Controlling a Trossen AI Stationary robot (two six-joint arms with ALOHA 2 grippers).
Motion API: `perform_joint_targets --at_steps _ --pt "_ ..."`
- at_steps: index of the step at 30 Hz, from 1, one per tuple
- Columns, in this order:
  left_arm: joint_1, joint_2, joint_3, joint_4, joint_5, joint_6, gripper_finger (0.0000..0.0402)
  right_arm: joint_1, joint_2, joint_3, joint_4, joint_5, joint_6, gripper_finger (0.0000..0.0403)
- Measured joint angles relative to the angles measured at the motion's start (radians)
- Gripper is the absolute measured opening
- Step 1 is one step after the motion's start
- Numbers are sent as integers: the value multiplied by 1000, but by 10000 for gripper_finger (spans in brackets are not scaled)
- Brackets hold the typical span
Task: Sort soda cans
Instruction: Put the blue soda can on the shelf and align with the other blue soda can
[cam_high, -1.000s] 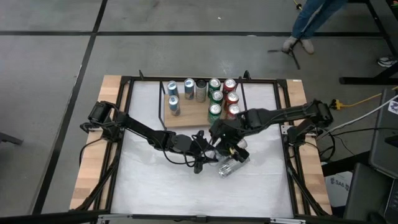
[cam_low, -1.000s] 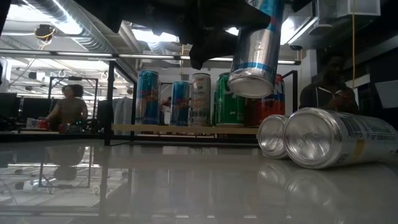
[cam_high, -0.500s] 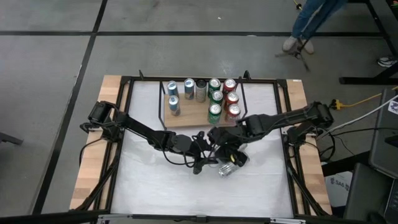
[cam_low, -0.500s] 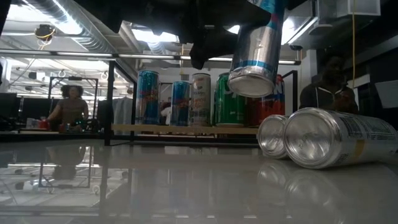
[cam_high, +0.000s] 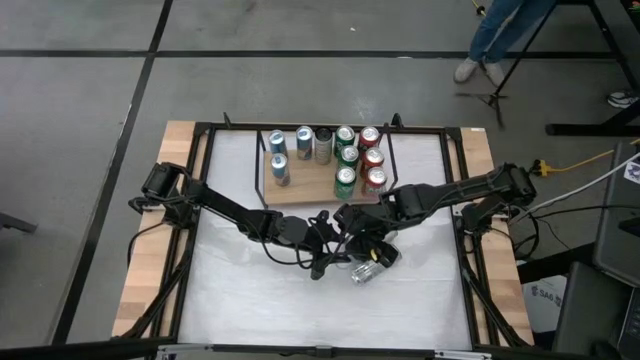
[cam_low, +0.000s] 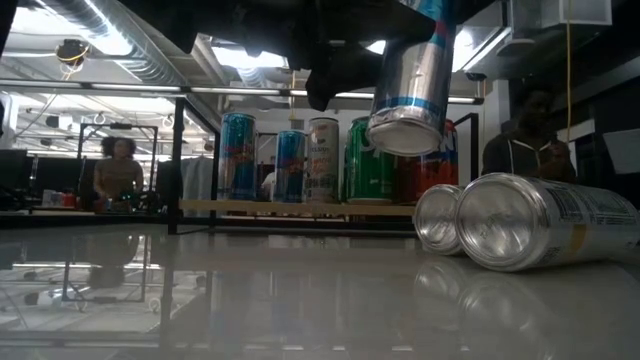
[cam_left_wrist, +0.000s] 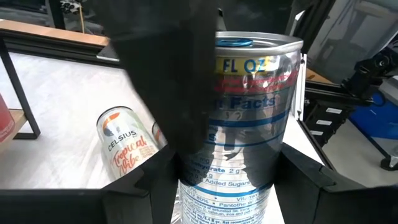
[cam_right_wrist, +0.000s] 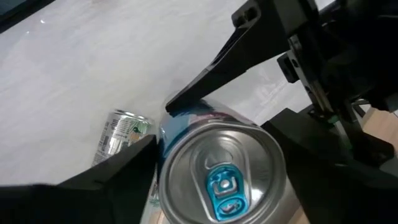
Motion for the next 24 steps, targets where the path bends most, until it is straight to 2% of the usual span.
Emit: perform_joint_targets --at_steps 6,10,24 --pt "0 0 0 -1 -1 1 196 1 0 0 -4 -3 0 257" --pt "0 0 0 -3 -4 1 212 0 0 0 -3 -3 0 231" --pt "2 -2 1 6 -24 -4 286 0 0 0 9 -6 0 233"
